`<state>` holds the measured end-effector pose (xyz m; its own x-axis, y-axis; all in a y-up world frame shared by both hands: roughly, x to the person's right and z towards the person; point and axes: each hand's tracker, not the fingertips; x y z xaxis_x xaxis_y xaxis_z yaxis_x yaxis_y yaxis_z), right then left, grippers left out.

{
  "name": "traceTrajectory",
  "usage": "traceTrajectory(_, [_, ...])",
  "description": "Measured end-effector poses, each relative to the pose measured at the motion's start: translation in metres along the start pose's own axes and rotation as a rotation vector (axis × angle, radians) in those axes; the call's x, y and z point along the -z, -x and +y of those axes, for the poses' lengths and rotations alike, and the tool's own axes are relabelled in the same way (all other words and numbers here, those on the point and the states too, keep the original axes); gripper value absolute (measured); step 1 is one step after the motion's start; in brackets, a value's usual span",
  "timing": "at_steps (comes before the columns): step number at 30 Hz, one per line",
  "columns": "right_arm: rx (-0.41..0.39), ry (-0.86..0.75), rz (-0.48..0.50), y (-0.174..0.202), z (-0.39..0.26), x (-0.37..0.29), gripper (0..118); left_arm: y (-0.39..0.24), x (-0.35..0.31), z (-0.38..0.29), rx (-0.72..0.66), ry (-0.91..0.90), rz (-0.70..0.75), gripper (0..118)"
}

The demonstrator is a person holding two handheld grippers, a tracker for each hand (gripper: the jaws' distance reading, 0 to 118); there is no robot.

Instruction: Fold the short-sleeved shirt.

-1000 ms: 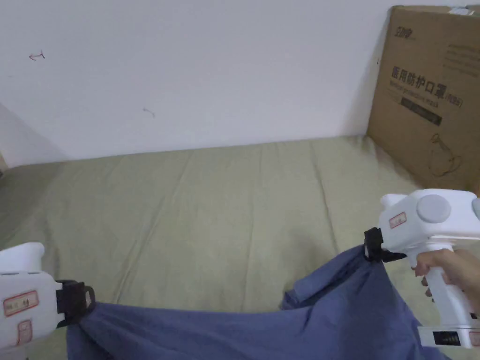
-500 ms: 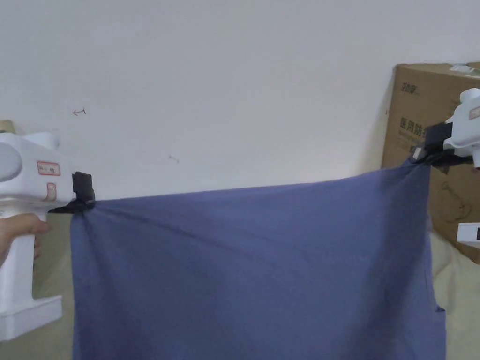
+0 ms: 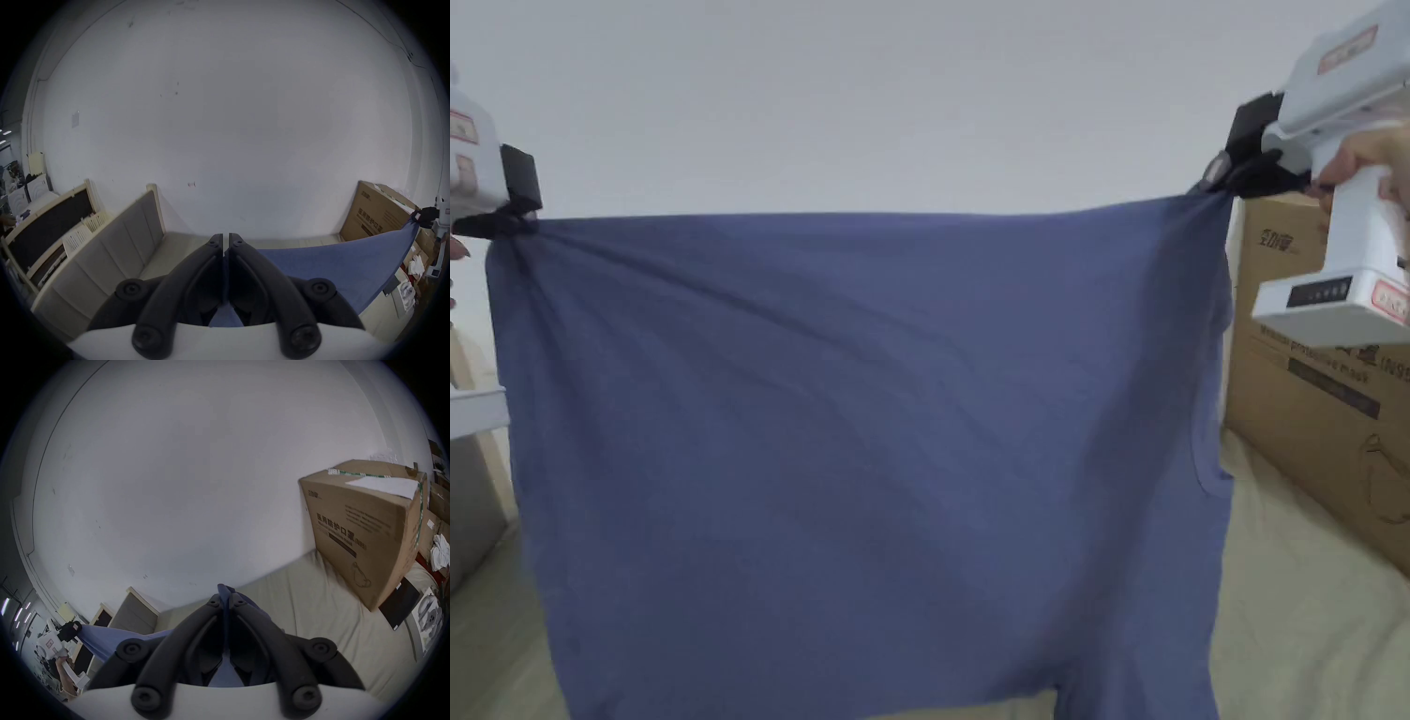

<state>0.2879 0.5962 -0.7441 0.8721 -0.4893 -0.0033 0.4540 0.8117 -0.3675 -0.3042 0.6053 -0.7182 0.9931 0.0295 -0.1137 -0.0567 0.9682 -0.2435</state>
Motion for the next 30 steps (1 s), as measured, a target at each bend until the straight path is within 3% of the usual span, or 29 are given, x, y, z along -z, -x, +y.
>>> traceTrajectory(6, [-0.012, -0.084, 0.038, 0.040, 0.014, -0.019, 2, 0.004, 0.013, 0.026, -0.040, -0.038, 0.033, 2])
traceTrajectory(9, [-0.139, -0.094, -0.013, 0.052, 0.017, -0.010, 2, 0.003, 0.031, 0.024, 0.010, -0.062, 0.055, 2])
traceTrajectory(10, [-0.158, -0.093, -0.064, 0.054, 0.014, -0.004, 2, 0.004, 0.035, 0.019, -0.002, -0.064, 0.051, 3])
traceTrajectory(12, [-0.155, -0.055, -0.036, 0.047, 0.007, 0.012, 2, 0.005, 0.053, 0.008, 0.022, -0.060, 0.040, 2])
traceTrajectory(16, [-0.141, 0.005, -0.039, 0.021, -0.027, 0.054, 2, 0.000, 0.091, -0.037, 0.075, 0.006, 0.065, 2])
traceTrajectory(19, [-0.166, 0.105, -0.119, -0.006, -0.065, 0.092, 2, 0.002, 0.126, -0.091, 0.059, 0.110, 0.029, 2])
traceTrajectory(25, [-0.110, 0.308, -0.272, -0.078, -0.163, 0.177, 2, -0.015, 0.186, -0.238, 0.069, 0.381, 0.035, 2])
traceTrajectory(30, [-0.030, 0.487, -0.332, -0.134, -0.264, 0.229, 2, -0.019, 0.217, -0.364, 0.023, 0.604, 0.035, 2])
